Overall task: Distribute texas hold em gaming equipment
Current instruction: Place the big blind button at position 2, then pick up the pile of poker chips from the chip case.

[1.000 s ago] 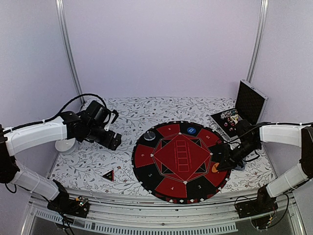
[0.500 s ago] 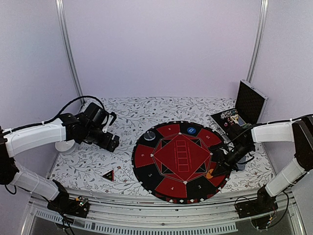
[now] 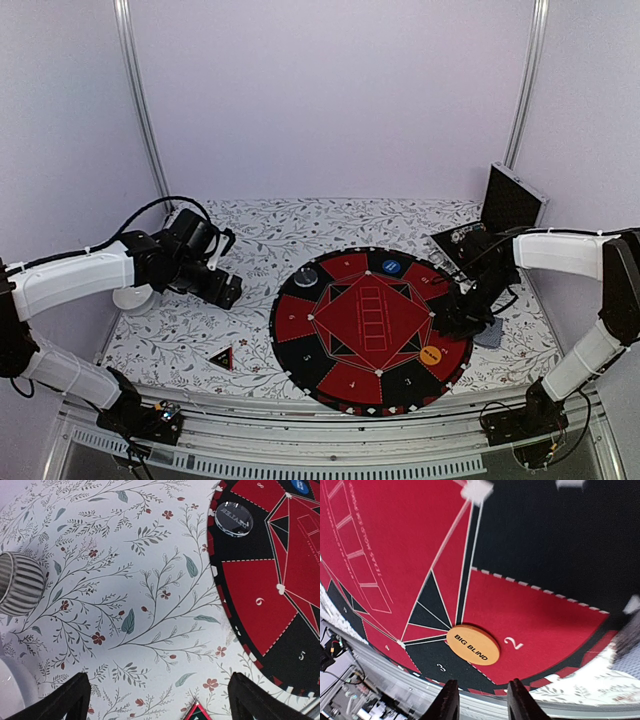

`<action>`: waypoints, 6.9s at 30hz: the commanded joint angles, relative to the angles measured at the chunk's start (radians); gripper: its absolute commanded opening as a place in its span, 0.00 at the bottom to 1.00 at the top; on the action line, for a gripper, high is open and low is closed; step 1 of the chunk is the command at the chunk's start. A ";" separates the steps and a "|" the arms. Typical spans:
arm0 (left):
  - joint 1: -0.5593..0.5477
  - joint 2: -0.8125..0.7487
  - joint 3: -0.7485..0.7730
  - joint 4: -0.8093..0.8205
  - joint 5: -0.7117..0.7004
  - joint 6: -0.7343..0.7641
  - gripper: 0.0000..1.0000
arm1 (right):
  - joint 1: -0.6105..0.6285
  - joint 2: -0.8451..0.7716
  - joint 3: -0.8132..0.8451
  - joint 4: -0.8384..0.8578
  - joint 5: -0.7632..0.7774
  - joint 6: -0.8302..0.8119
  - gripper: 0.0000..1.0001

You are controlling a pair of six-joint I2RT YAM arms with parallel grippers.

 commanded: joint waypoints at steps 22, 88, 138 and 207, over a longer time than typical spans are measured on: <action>0.030 -0.014 -0.027 0.048 -0.052 0.021 0.98 | 0.134 -0.210 0.249 -0.072 0.712 0.043 0.99; 0.055 0.030 -0.039 0.108 -0.034 0.062 0.98 | -0.216 0.871 1.060 0.241 0.743 -0.658 0.29; 0.064 0.011 -0.045 0.114 0.005 0.061 0.98 | -0.227 0.886 1.080 0.225 0.618 -0.639 0.34; 0.067 -0.002 -0.048 0.116 0.043 0.065 0.98 | -0.179 0.842 1.095 0.195 0.840 -0.635 0.47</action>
